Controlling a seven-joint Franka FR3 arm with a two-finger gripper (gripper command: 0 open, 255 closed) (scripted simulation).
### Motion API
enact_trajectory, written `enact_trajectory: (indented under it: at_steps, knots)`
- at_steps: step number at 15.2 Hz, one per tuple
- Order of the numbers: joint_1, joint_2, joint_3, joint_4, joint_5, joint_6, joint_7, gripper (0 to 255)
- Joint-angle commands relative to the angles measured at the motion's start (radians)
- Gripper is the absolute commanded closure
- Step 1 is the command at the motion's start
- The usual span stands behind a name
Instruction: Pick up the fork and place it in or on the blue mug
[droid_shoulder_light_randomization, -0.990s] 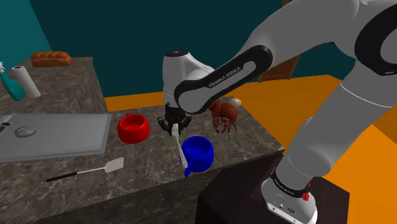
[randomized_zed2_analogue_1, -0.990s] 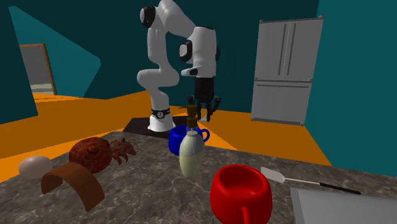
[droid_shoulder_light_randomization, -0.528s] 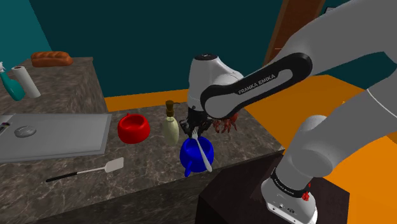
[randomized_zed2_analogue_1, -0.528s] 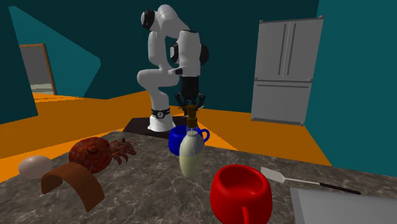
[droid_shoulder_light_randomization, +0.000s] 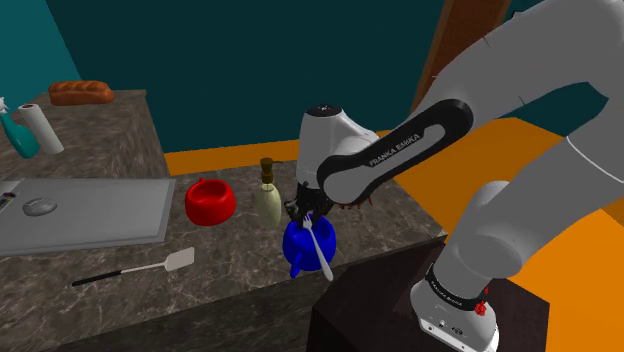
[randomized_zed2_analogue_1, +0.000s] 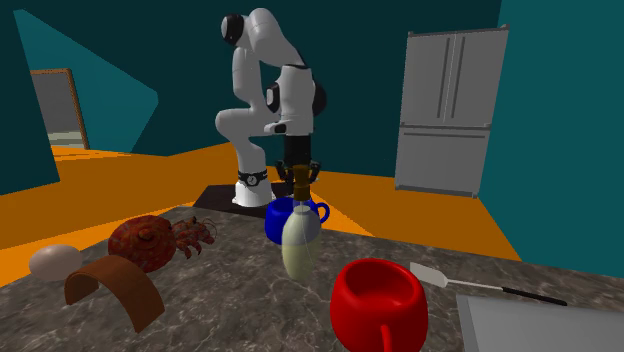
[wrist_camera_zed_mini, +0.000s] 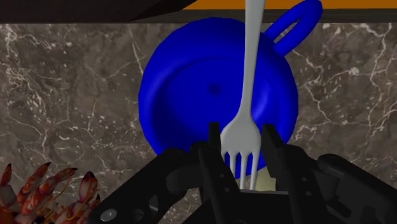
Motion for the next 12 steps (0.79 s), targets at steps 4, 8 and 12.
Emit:
enact_trajectory:
  at_steps: [4,8,12]
  knots:
    - [-0.012,0.067,0.017,-0.023,-0.021,0.09,0.02,255]
    - [-0.015,0.08,0.019,-0.026,-0.026,0.105,0.024,255]
    - [-0.015,0.08,0.019,-0.026,-0.026,0.105,0.024,255]
